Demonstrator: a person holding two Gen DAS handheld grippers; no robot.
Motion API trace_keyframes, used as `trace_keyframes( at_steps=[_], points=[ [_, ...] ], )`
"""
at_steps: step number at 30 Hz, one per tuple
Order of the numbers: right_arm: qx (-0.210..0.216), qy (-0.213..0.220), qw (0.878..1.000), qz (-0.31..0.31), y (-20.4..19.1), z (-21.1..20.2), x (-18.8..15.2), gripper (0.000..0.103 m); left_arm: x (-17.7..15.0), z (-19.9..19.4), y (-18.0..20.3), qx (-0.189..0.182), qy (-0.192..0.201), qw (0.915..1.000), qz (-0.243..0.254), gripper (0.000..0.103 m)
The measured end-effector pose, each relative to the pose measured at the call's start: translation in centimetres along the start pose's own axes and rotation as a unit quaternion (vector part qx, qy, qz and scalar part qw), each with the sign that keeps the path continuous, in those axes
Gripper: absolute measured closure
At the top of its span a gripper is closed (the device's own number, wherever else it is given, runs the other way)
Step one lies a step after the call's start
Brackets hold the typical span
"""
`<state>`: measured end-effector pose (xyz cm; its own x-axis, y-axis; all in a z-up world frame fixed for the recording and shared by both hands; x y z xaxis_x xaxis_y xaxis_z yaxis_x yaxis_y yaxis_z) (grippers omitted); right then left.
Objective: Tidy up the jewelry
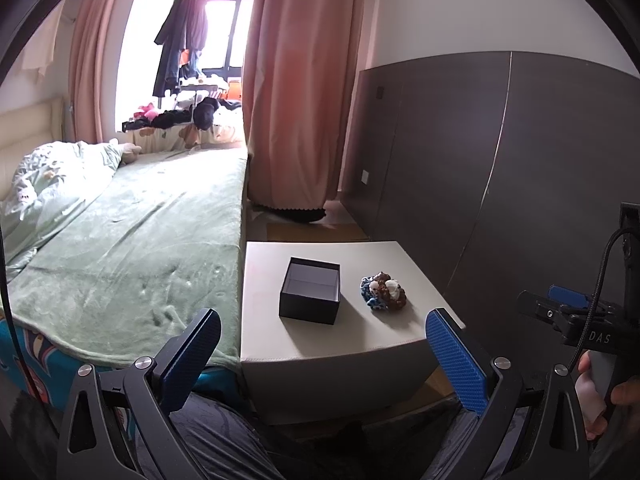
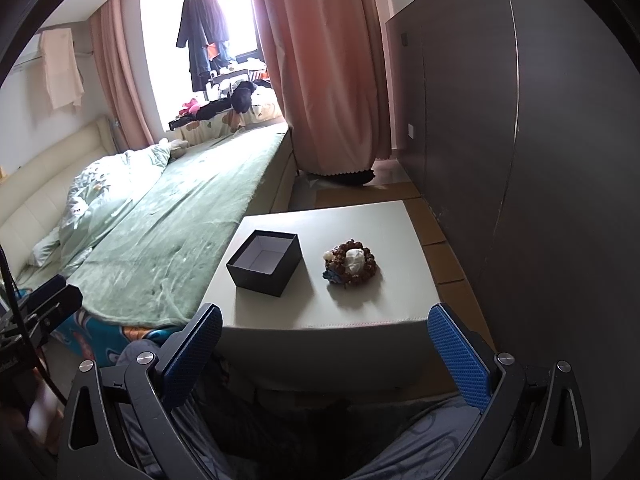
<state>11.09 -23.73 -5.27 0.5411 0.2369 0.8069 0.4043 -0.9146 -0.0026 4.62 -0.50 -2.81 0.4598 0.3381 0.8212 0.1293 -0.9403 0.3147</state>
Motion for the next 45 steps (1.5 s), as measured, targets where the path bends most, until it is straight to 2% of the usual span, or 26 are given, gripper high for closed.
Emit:
trace_keyframes(
  at_steps=[11, 20, 25, 27, 32, 37, 41, 45],
  points=[
    [0.001, -0.003, 1.0, 0.001, 0.6, 0.2, 0.2, 0.0, 0.2, 0.5, 0.1, -0.004, -0.008, 0.9999, 0.005, 0.001],
    [0.009, -0.001, 1.0, 0.008, 1.4, 1.2, 0.8, 0.0, 0.6, 2.9, 0.7, -0.011, -0.02, 0.9997, 0.009, 0.001],
    [0.006, -0.008, 1.0, 0.016, 2.4, 2.5, 0.7, 0.002, 0.6, 5.4, 1.2, -0.02, -0.043, 0.9988, 0.013, 0.012],
    [0.005, -0.013, 1.0, 0.022, 3.1, 3.2, 0.6, 0.011, 0.4, 6.7, 1.6, -0.022, -0.057, 0.998, 0.012, 0.017],
    [0.008, -0.029, 0.999, 0.04, 4.8, 5.5, 0.2, 0.025, 0.0, 10.2, 2.7, -0.032, -0.092, 0.9951, 0.016, 0.03],
    [0.019, -0.052, 0.997, 0.062, 6.5, 8.6, -0.5, 0.032, -0.4, 13.8, 3.5, -0.04, -0.127, 0.991, 0.01, 0.045],
    [0.032, -0.068, 0.994, 0.078, 7.7, 10.9, -1.0, 0.041, -0.6, 17.1, 4.4, -0.043, -0.154, 0.987, 0.012, 0.051],
    [0.041, -0.077, 0.992, 0.091, 9.0, 12.9, -1.3, 0.043, -1.0, 20.0, 5.1, -0.043, -0.177, 0.9832, 0.011, 0.053]
  ],
)
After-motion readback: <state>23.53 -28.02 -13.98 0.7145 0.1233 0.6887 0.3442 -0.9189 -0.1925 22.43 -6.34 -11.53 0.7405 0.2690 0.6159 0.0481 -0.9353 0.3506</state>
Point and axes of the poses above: each gripper's, at about its wrist camera, not at the fingertips, and z roughly the way its jaws point, y to its right, x to its top, the point moved 6 cm from there along z, roughly the way its jaws point, and after that the axes turned 12 degrees about -z, right-handed, at the moved point
